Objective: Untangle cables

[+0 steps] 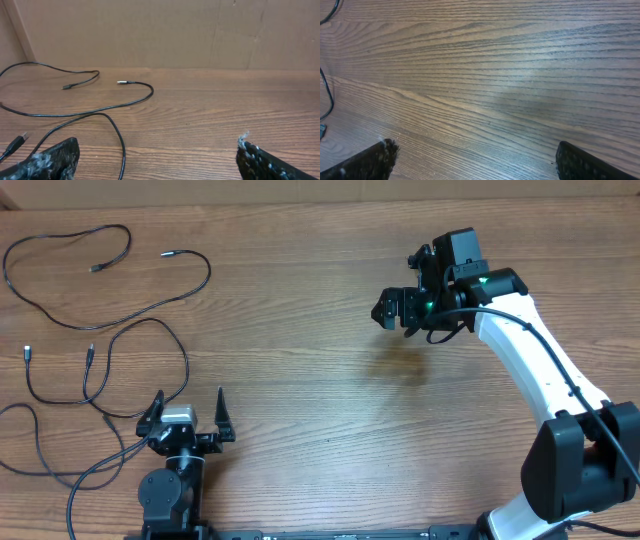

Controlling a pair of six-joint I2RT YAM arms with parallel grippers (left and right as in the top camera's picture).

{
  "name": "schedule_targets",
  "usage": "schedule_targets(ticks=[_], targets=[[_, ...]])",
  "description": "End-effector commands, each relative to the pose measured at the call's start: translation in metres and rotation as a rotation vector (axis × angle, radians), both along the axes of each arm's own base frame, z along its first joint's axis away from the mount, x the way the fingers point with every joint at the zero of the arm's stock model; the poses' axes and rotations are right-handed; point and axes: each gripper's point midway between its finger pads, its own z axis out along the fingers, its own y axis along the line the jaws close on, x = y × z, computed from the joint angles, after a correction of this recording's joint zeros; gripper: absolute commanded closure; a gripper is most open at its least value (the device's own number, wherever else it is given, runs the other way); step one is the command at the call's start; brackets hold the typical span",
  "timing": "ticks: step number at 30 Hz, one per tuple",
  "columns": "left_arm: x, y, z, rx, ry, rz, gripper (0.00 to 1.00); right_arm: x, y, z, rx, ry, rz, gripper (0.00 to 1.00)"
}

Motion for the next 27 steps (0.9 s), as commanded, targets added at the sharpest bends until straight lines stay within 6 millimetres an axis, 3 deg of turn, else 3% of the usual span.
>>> schedule_targets(ticks=[1,10,19,27], targets=[[0.000,0.002,0.001,0.024,-0.008,0.009,0.00,0.004,-0.001,0.013,0.004,-0.040,-0.001,0.00],[0.000,0.002,0.001,0.024,-0.009,0.009,0.01,0.005,-0.027,0.009,-0.140,-0.069,-0.057,0.00],[0.000,0.002,0.001,0.024,-0.008,0.008,0.01,-0.010,-0.038,0.047,-0.124,-0.352,-0.053,0.00],[0.000,0.002,0.001,0.024,-0.008,0.008,0.00,-0.045,-0.079,0.078,-0.071,-0.693,-0.175,0.00]])
